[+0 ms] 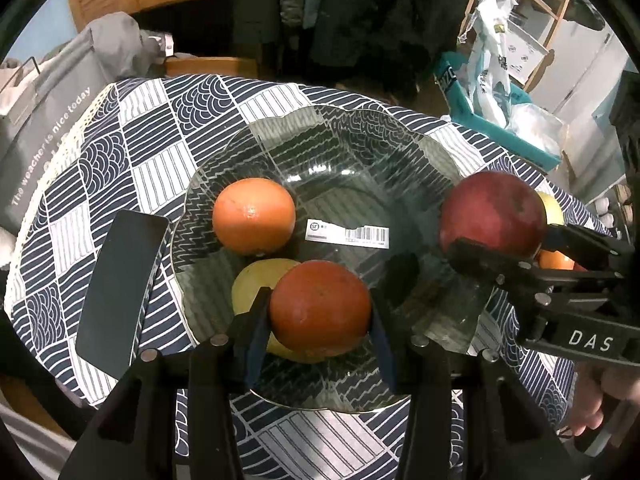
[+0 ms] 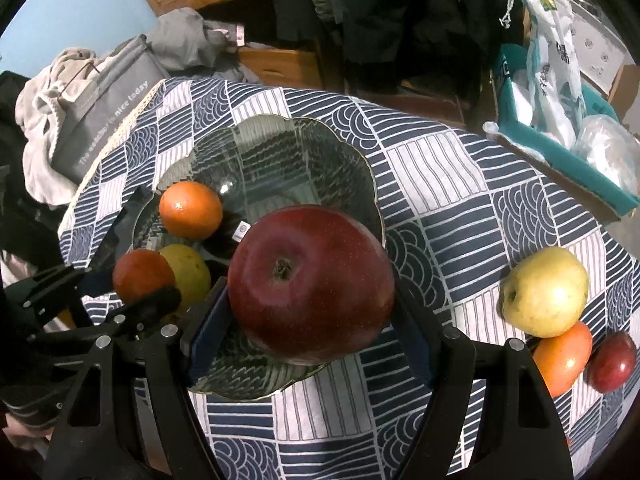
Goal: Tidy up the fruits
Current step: 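Open the left gripper on the tangerine in the bowl while the right releases the apple, then withdraw both grippers from the glass bowl toward the loose fruit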
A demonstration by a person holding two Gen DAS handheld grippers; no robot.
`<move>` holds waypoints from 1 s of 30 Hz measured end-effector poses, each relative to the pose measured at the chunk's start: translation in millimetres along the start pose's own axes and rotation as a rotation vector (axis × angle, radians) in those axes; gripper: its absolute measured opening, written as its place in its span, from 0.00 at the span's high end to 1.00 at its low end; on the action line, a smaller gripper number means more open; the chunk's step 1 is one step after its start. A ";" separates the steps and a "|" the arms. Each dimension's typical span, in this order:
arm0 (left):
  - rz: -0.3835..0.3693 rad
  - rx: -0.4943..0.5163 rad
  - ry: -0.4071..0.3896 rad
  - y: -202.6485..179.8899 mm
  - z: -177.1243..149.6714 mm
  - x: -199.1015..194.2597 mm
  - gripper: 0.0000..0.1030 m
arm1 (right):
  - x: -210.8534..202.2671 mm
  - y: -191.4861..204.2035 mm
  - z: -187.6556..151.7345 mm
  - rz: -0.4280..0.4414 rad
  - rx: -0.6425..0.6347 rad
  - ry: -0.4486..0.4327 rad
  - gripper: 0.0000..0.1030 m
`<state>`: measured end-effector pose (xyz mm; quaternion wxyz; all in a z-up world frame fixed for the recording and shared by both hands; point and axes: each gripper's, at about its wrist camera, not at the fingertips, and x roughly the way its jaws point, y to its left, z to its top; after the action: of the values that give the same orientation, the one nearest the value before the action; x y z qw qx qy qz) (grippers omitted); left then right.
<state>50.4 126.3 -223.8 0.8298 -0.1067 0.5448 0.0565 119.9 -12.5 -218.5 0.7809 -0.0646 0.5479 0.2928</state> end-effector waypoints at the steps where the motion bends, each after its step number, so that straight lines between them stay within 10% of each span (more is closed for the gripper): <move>1: 0.001 -0.002 0.001 0.1 0.0 0.2 0.54 | 0.4 -0.4 0.3 0.003 0.003 0.003 0.25; 7: 0.003 0.005 0.011 -2.4 -1.4 -0.2 0.37 | 2.6 -0.8 1.3 0.023 0.018 0.019 0.24; 30: -0.028 0.031 -0.051 -21.9 2.2 -29.7 0.35 | -44.5 0.8 2.7 -0.022 0.016 -0.109 0.24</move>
<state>45.1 106.2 -193.2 0.8457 -0.1001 0.5228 0.0391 111.5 -28.0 -177.5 0.8133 -0.0483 0.5062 0.2827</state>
